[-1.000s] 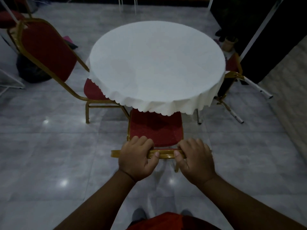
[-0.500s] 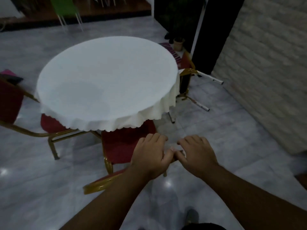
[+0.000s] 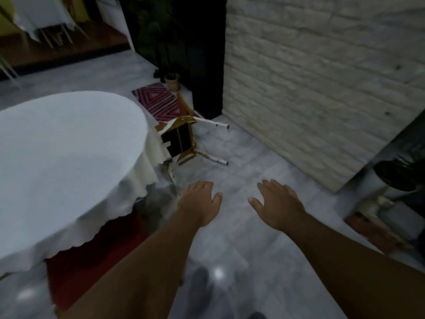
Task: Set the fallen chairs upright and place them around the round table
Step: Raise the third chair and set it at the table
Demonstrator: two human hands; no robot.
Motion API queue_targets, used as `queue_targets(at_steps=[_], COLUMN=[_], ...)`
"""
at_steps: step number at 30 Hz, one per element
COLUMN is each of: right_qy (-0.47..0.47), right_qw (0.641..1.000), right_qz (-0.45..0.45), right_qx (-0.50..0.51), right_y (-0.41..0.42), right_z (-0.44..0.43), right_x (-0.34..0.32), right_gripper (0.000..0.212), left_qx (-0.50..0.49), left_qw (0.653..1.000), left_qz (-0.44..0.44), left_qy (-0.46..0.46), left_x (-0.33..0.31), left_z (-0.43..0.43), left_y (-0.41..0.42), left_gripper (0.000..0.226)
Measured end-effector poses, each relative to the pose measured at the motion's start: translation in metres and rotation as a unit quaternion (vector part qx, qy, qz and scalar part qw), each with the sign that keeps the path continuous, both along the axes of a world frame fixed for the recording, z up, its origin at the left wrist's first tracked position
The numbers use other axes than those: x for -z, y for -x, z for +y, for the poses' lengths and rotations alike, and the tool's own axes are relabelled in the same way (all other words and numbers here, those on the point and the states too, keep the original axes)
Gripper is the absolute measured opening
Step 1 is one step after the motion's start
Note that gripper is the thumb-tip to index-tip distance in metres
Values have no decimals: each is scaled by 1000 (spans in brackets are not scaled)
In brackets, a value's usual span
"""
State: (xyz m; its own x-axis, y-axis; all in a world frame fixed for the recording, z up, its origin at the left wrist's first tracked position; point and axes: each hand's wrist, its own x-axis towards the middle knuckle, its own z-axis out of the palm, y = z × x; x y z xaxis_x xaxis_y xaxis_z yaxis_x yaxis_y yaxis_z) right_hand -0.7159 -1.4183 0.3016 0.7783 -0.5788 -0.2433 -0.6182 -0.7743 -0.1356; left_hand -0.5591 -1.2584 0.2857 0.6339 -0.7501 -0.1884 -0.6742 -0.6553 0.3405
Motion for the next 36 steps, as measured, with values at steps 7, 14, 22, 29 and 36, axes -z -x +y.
queue_targets(at_steps=[7,14,22,29,36], right_qy=[16,38,18,2,-1], right_qw=[999,997,996,996,988], right_qz=[37,61,89,72,61], right_qx=[5,-32,-17,-49,-141], right_y=[3,-66,-175,-280,-385], right_z=[-145,-271,-404,-530,-667], right_x=[-1,15,18,29,37], right_gripper=[73,73,73,72,71], left_qx=[3,1,4,-24,-144], left_qw=[999,999,998,998,987], left_qz=[24,18,31,36,50], left_qy=[-29,-31,-52,-55,-52], left_x=[-5,11,37,43,51], left_z=[-145,-263,-400,-536,-639], left_y=[0,-66,-183,-267,-337], left_gripper=[63,63,67,62,63])
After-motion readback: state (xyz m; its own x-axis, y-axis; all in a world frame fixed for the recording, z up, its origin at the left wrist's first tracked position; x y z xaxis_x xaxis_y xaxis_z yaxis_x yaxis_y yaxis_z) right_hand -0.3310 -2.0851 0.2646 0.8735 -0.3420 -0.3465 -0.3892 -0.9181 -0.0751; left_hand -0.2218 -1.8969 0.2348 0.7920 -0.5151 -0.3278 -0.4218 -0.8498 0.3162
